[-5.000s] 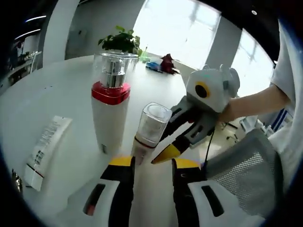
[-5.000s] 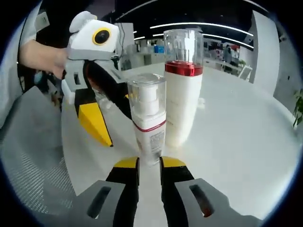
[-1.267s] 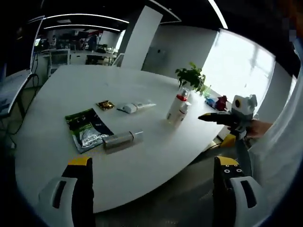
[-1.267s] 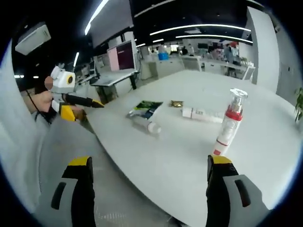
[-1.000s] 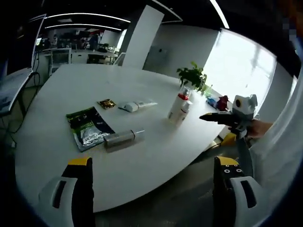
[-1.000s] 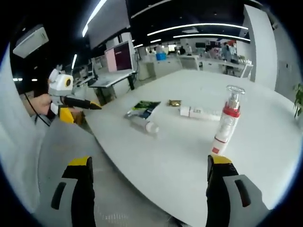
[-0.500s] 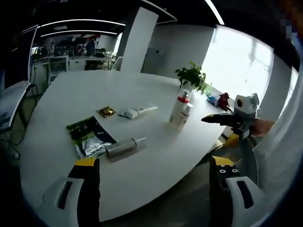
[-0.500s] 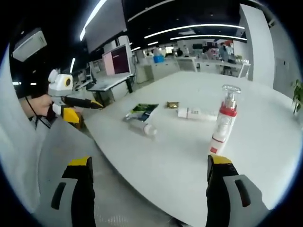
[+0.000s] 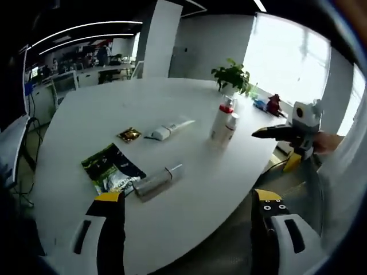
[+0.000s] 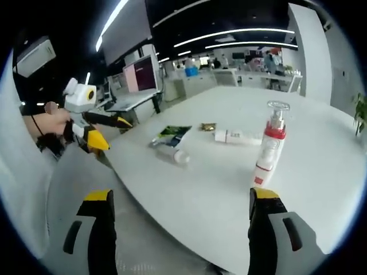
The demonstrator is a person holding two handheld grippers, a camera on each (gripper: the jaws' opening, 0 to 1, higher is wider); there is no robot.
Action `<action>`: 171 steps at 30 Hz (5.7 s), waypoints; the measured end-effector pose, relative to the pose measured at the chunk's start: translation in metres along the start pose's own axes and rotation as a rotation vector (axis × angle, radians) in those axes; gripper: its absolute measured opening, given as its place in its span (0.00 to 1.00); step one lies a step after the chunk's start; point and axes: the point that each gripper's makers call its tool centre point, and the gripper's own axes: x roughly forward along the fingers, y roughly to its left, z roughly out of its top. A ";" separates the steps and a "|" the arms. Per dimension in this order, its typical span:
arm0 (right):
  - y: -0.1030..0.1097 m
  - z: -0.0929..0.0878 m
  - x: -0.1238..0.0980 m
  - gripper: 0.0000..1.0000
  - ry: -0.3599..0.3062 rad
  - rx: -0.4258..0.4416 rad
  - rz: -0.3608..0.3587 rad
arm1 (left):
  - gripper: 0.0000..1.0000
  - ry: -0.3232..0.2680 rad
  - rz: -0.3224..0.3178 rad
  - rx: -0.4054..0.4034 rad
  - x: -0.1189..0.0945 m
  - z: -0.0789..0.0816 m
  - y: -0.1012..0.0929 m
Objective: Arrange the skincare products in the storage area until every visible bottle or jar stands upright without overlapping.
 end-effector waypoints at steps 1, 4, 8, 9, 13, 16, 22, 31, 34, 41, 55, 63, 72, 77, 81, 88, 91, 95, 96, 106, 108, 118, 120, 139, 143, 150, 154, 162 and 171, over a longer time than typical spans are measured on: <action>0.000 0.000 0.000 0.96 -0.001 0.001 -0.002 | 0.86 0.014 -0.007 0.017 0.003 0.002 0.000; -0.001 0.001 -0.001 0.96 -0.004 0.009 -0.008 | 0.85 0.045 -0.021 0.063 0.012 0.008 0.000; -0.004 0.001 -0.002 0.96 -0.007 0.016 -0.021 | 0.85 0.062 -0.047 0.103 0.024 0.018 0.002; -0.004 0.001 -0.002 0.95 -0.008 0.017 -0.027 | 0.84 0.065 -0.050 0.110 0.026 0.020 0.001; -0.005 0.001 -0.004 0.94 -0.008 0.025 -0.036 | 0.82 0.090 -0.058 0.149 0.036 0.028 0.007; -0.005 0.001 -0.005 0.93 -0.005 0.023 -0.042 | 0.82 0.112 -0.080 0.165 0.045 0.033 0.009; -0.007 -0.001 -0.006 0.90 0.004 0.047 -0.059 | 0.80 0.105 -0.131 0.153 0.063 0.054 -0.001; -0.015 -0.002 -0.008 0.91 0.006 0.062 -0.100 | 0.89 0.148 -0.154 0.190 0.089 0.069 0.007; -0.017 -0.002 -0.009 0.91 0.005 0.065 -0.114 | 0.87 0.165 -0.157 0.218 0.095 0.072 0.010; -0.021 -0.003 -0.009 0.91 0.003 0.067 -0.130 | 0.86 0.205 -0.167 0.236 0.113 0.078 0.018; -0.033 0.000 -0.013 0.90 -0.034 0.119 -0.181 | 0.81 0.296 -0.197 0.335 0.159 0.102 0.034; -0.038 0.000 -0.014 0.90 -0.042 0.143 -0.202 | 0.79 0.317 -0.213 0.364 0.192 0.114 0.029; -0.044 0.001 -0.018 0.89 -0.062 0.163 -0.231 | 0.77 0.381 -0.231 0.390 0.213 0.110 0.029; -0.044 0.001 -0.018 0.89 -0.057 0.163 -0.234 | 0.76 0.386 -0.236 0.390 0.235 0.116 0.035; -0.044 0.001 -0.019 0.88 -0.061 0.172 -0.238 | 0.75 0.414 -0.248 0.407 0.247 0.114 0.034; -0.046 0.000 -0.020 0.88 -0.066 0.184 -0.241 | 0.75 0.459 -0.270 0.408 0.273 0.108 0.037; -0.047 -0.001 -0.020 0.88 -0.065 0.187 -0.242 | 0.75 0.474 -0.269 0.414 0.275 0.108 0.032; -0.046 -0.002 -0.019 0.88 -0.064 0.191 -0.241 | 0.73 0.480 -0.267 0.411 0.277 0.107 0.029; -0.047 -0.002 -0.019 0.88 -0.064 0.192 -0.240 | 0.72 0.483 -0.266 0.412 0.279 0.107 0.031; -0.046 -0.004 -0.018 0.87 -0.055 0.198 -0.236 | 0.65 0.526 -0.272 0.488 0.293 0.103 0.014; -0.047 -0.004 -0.018 0.87 -0.056 0.198 -0.238 | 0.63 0.531 -0.274 0.485 0.297 0.103 0.014; -0.047 -0.004 -0.018 0.87 -0.056 0.204 -0.240 | 0.52 0.598 -0.242 0.535 0.311 0.099 0.023; -0.047 -0.004 -0.018 0.86 -0.054 0.206 -0.239 | 0.51 0.605 -0.238 0.530 0.315 0.100 0.023; -0.047 -0.004 -0.019 0.86 -0.053 0.209 -0.239 | 0.34 0.608 -0.146 0.572 0.316 0.094 0.038; -0.047 -0.004 -0.019 0.86 -0.053 0.208 -0.239 | 0.34 0.610 -0.142 0.577 0.322 0.095 0.042; -0.047 -0.004 -0.018 0.85 -0.052 0.206 -0.239 | 0.34 0.609 -0.140 0.582 0.315 0.092 0.042; -0.047 -0.004 -0.018 0.85 -0.053 0.202 -0.237 | 0.33 0.604 -0.148 0.573 0.311 0.096 0.042; -0.047 -0.003 -0.018 0.85 -0.055 0.196 -0.235 | 0.33 0.576 -0.151 0.541 0.295 0.102 0.036; -0.045 -0.001 -0.017 0.85 -0.059 0.180 -0.225 | 0.33 0.542 -0.155 0.525 0.273 0.105 0.031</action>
